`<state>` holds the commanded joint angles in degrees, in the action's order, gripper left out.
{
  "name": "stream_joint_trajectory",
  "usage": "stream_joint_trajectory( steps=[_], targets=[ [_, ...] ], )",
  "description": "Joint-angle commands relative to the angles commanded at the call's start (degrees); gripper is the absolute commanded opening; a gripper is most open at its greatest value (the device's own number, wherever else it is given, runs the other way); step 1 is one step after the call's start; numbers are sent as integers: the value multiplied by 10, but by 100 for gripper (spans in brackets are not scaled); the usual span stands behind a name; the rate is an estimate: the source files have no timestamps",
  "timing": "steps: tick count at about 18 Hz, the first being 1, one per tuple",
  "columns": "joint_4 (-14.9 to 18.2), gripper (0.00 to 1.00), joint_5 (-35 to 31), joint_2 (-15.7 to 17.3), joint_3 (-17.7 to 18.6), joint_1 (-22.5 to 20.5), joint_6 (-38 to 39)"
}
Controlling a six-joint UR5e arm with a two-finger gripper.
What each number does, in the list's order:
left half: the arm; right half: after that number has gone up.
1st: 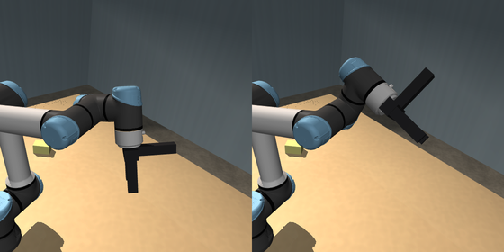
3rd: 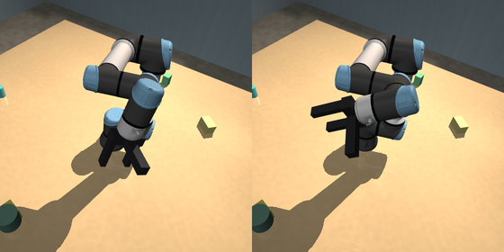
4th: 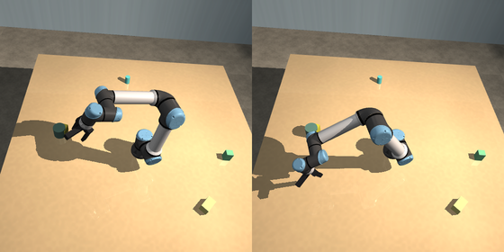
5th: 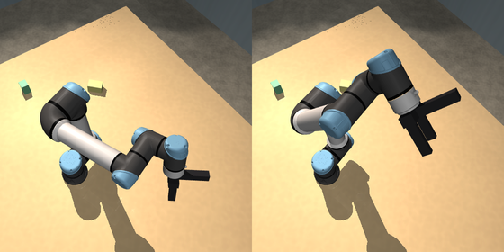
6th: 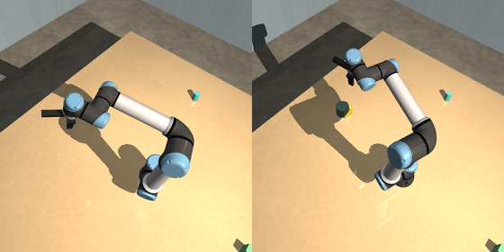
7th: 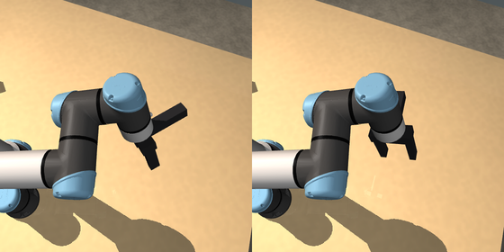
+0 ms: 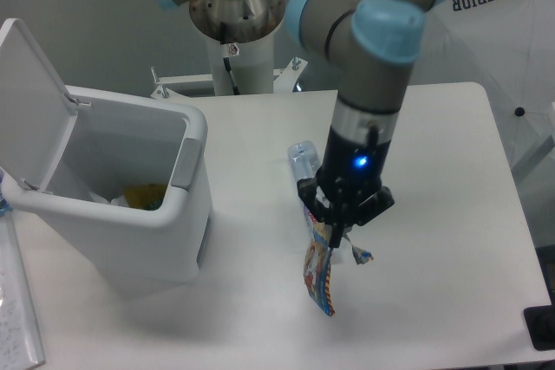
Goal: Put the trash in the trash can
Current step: 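Carry the wrapper over the white trash bin opening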
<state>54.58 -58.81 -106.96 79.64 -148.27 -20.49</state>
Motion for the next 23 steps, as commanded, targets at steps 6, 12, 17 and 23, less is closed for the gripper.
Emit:
stream_joint_trajectory(
  steps=[6, 12, 17, 23],
  targets=[
    [-1, 0, 67, 52, -5, -4, 37],
    [-1, 0, 109, 123, 4, 3, 69],
    [0, 0, 123, 164, 8, 28, 80],
    [-3, 0, 122, 210, 73, 61, 70]
  ],
)
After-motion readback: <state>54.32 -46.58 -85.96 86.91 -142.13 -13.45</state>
